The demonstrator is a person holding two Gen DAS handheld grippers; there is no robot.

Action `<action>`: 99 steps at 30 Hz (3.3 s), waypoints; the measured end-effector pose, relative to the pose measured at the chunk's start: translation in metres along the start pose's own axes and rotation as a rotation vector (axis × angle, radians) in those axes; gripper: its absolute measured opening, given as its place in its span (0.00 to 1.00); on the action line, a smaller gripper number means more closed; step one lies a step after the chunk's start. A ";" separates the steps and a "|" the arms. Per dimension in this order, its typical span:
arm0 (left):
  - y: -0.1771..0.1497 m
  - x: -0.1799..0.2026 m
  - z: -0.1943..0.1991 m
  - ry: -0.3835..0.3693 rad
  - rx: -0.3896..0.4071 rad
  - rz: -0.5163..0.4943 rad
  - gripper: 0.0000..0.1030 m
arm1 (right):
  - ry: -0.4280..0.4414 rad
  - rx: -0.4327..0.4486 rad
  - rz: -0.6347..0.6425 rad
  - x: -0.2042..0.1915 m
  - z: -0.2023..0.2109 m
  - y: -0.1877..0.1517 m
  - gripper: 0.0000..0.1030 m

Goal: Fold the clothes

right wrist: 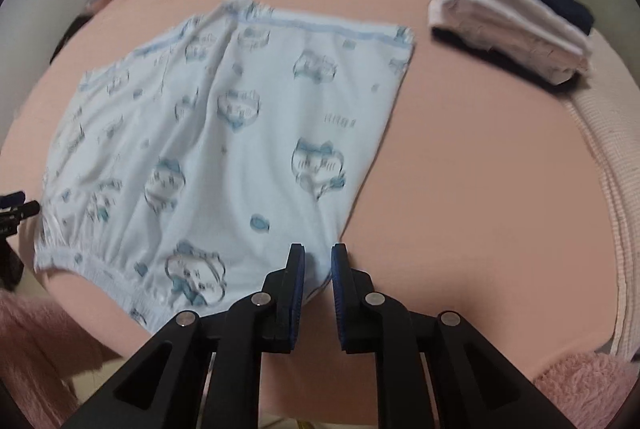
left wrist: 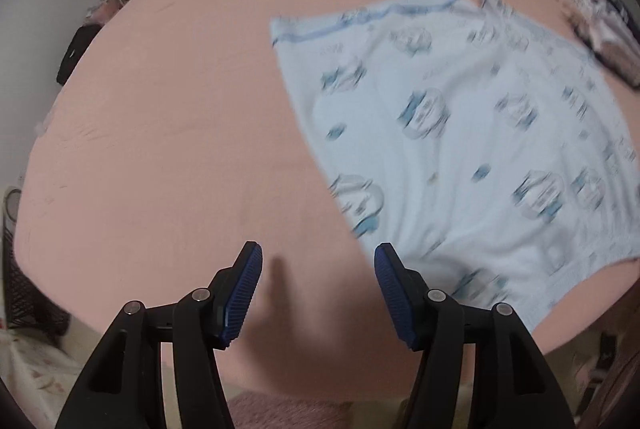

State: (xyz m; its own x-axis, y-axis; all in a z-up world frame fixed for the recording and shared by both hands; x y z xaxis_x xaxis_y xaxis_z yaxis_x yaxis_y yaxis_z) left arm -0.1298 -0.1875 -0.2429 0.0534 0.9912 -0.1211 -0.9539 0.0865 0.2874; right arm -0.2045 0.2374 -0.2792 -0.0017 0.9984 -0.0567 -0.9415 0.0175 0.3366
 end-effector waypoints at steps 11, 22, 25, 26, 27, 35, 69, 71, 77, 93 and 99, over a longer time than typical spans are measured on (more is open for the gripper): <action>0.008 0.066 -0.033 -0.130 -0.059 -0.161 0.56 | 0.014 -0.069 0.119 -0.033 -0.021 -0.015 0.15; 0.013 0.073 -0.001 -0.140 0.033 -0.108 0.59 | 0.136 -0.001 0.030 -0.025 0.003 -0.006 0.18; 0.027 0.107 -0.004 -0.229 0.046 -0.116 0.59 | 0.169 0.009 0.015 -0.026 0.007 -0.005 0.22; 0.027 0.111 -0.003 -0.278 0.043 -0.079 0.59 | 0.172 -0.011 0.029 -0.031 0.001 -0.007 0.24; 0.032 0.114 -0.006 -0.313 0.042 -0.039 0.59 | 0.164 -0.039 0.042 -0.034 -0.006 -0.010 0.24; 0.001 0.114 -0.021 -0.211 -0.083 -0.070 0.60 | 0.060 -0.114 0.239 -0.050 -0.022 -0.038 0.29; 0.076 0.121 -0.008 -0.364 0.041 -0.020 0.60 | 0.549 -0.166 -0.385 -0.034 -0.039 -0.017 0.34; 0.076 0.118 -0.010 -0.375 0.038 -0.003 0.60 | 0.564 -0.153 -0.418 -0.031 -0.042 -0.011 0.25; 0.077 0.109 -0.015 -0.409 0.027 0.049 0.60 | 0.535 -0.121 -0.382 -0.024 -0.032 0.000 0.01; 0.057 0.093 0.000 -0.579 0.068 0.113 0.59 | 0.534 -0.274 0.064 -0.206 -0.054 0.056 0.18; 0.065 0.151 0.002 -0.697 -0.008 0.006 0.59 | 0.551 -0.086 0.069 -0.169 0.017 0.052 0.46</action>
State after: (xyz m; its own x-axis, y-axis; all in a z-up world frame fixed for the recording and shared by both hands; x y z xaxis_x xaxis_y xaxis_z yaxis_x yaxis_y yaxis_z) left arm -0.1836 -0.0321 -0.2406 0.2229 0.8250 0.5193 -0.9567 0.0829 0.2790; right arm -0.2475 0.0708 -0.2358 -0.2181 0.8211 -0.5275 -0.9570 -0.0741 0.2803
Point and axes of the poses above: each gripper's, at about its wrist camera, not at the fingertips, and z roughly against the way its jaws point, x to its right, y to its top, the point moved 8 cm from there along -z, roughly the way its jaws point, and after that the axes turned 6 degrees about -x, right-handed, at the moved point
